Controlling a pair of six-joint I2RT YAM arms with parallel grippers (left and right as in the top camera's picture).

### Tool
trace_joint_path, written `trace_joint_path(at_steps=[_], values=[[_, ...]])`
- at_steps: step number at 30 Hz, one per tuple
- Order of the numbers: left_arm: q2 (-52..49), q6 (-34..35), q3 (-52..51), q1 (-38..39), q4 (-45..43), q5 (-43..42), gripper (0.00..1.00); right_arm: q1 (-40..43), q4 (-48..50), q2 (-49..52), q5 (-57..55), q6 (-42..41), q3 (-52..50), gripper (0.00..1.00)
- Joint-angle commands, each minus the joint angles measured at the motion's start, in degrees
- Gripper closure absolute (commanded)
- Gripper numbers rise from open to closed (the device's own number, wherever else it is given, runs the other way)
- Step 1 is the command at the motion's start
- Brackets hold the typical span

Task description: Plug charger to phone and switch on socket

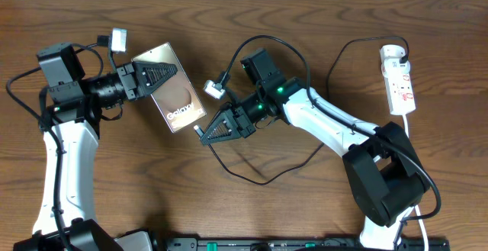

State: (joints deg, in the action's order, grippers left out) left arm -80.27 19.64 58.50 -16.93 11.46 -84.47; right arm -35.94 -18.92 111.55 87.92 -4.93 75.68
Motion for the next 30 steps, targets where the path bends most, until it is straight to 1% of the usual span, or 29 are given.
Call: trace_joint_path(at_steps=[1, 6, 14, 30], values=[[0.22, 1.05, 0.59, -0.02, -0.46, 0.11, 0.93, -0.63, 0.20, -0.02, 1.62, -0.83, 0.02, 0.99], [0.22, 1.05, 0.59, 0.04, -0.46, 0.07, 0.92, -0.66, 0.74, -0.02, 1.62, -0.87, 0.02, 0.99], [0.22, 1.01, 0.59, 0.04, -0.44, -0.42, 0.92, -1.36, 6.54, 0.00, 1.62, -5.81, 0.02, 0.99], [0.22, 1.42, 0.59, 0.04, -0.46, -1.25, 0.93, -1.66, 6.75, 0.00, 1.62, -5.79, 0.02, 0.99]])
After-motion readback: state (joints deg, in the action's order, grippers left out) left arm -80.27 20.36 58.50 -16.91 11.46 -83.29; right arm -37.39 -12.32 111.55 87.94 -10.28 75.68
